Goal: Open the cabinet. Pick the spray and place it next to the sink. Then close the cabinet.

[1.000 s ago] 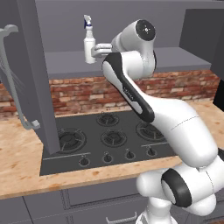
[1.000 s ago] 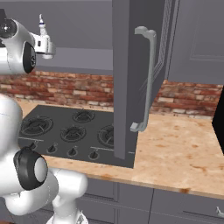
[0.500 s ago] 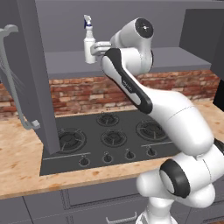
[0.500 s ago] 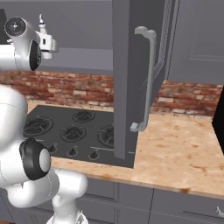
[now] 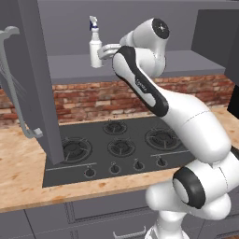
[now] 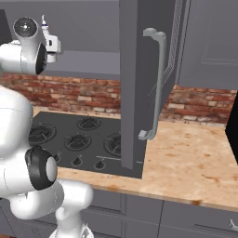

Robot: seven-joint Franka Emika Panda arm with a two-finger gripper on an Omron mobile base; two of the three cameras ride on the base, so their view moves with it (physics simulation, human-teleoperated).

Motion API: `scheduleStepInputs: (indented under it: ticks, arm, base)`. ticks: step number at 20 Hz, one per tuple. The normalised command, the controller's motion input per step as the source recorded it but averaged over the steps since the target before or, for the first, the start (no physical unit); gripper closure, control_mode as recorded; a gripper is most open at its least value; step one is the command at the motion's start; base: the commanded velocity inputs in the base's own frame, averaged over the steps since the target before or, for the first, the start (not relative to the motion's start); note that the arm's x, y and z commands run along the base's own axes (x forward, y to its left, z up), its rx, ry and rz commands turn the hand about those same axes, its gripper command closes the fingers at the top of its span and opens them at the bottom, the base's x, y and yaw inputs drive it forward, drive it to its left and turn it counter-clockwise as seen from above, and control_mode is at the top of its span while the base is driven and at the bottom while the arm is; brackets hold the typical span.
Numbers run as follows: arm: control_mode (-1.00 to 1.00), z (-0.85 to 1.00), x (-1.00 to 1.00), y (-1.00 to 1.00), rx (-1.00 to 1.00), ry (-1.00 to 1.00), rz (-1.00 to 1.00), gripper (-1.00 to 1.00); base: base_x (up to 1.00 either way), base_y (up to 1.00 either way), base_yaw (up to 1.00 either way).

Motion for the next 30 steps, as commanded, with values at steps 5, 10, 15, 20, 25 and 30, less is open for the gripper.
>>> scheduleStepInputs:
  ticks: [5,10,15,20,25,30]
  arm:
    - [-1.0,0.0,0.21,0.0,-0.02,0.0,0.0,-1.0]
    - [-1.0,0.0,0.09,0.0,0.0,0.0,0.0,-1.0]
    - [-1.0,0.0,0.06,0.08,0.0,0.0,0.0,-1.0]
    - [-1.0,0.0,0.1,0.13,0.0,0.0,0.0,-1.0]
    - [-1.0,0.0,0.19,0.07,0.0,0.0,0.0,-1.0]
    - [-1.0,0.0,0.14,0.0,0.0,0.0,0.0,-1.0]
  base:
    - [0.0,0.0,0.0]
    - [0.0,0.0,0.0]
    - [0.0,0.0,0.0]
    - [0.0,0.0,0.0]
    - [0.0,0.0,0.0]
    - [0.0,0.0,0.0]
